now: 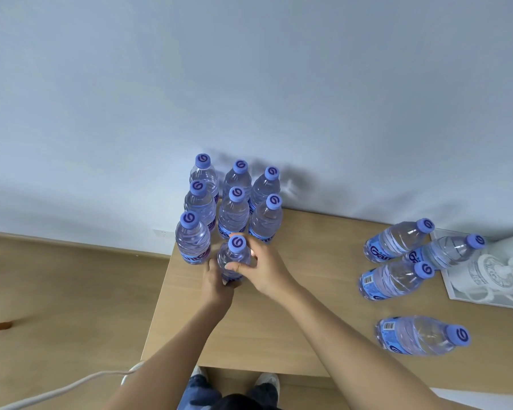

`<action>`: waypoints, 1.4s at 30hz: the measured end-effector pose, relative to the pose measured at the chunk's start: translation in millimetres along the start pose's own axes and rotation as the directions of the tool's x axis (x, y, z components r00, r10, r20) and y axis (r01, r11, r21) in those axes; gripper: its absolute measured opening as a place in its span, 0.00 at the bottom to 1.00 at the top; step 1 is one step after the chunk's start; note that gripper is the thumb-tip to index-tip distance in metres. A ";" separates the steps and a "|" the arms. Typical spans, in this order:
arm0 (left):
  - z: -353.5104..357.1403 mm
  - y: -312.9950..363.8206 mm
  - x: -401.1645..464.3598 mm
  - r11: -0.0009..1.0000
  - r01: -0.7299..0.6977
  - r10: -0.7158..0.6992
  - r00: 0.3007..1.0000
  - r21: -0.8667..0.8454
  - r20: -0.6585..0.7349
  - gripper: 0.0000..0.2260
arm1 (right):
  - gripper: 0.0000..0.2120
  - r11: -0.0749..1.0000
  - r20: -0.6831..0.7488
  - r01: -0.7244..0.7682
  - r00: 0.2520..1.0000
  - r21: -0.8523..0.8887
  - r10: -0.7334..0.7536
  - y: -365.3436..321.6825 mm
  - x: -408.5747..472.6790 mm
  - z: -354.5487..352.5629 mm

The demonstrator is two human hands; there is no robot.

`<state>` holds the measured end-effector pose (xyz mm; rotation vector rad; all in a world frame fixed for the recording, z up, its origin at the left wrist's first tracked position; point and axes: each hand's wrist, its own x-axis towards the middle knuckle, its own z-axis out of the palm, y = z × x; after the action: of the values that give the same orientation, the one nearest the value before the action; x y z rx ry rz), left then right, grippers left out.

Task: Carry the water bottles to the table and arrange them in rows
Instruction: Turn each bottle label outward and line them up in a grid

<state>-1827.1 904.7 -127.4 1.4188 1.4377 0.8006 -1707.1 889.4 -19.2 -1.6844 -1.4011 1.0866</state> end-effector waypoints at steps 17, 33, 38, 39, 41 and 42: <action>17.9 24.1 13.8 0.965 0.259 -0.242 0.944 0.047 -0.226 0.16 | 0.25 0.984 -0.093 0.101 0.989 -0.145 -0.115 2.2 34.8 1.1; 17.4 54.2 -29.4 0.872 0.457 -0.473 0.879 -0.178 -0.063 0.28 | 0.38 0.996 -0.126 -0.019 0.992 -0.093 0.007 3.9 10.8 -1.6; 33.8 76.6 -58.4 0.907 0.394 -0.375 0.916 -0.146 0.142 0.20 | 0.28 0.995 -0.243 -0.065 0.969 -0.078 0.044 10.6 -22.5 -27.3; 38.7 82.4 -63.0 0.917 0.374 -0.347 0.919 -0.140 0.185 0.19 | 0.27 0.995 -0.264 -0.079 0.963 -0.060 0.060 11.9 -29.4 -33.8; 49.6 94.4 -72.1 0.937 0.328 -0.286 0.918 -0.120 0.273 0.17 | 0.25 0.995 -0.299 -0.088 0.952 -0.048 0.069 12.6 -44.3 -48.9; 55.4 100.2 -77.0 0.948 0.299 -0.253 0.916 -0.108 0.310 0.16 | 0.24 0.995 -0.318 -0.088 0.946 -0.052 0.067 12.1 -52.2 -57.8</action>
<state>-1746.4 832.5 -41.8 1.1299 1.2803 0.4849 -1653.3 836.4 3.3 -1.8790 -1.1835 0.7744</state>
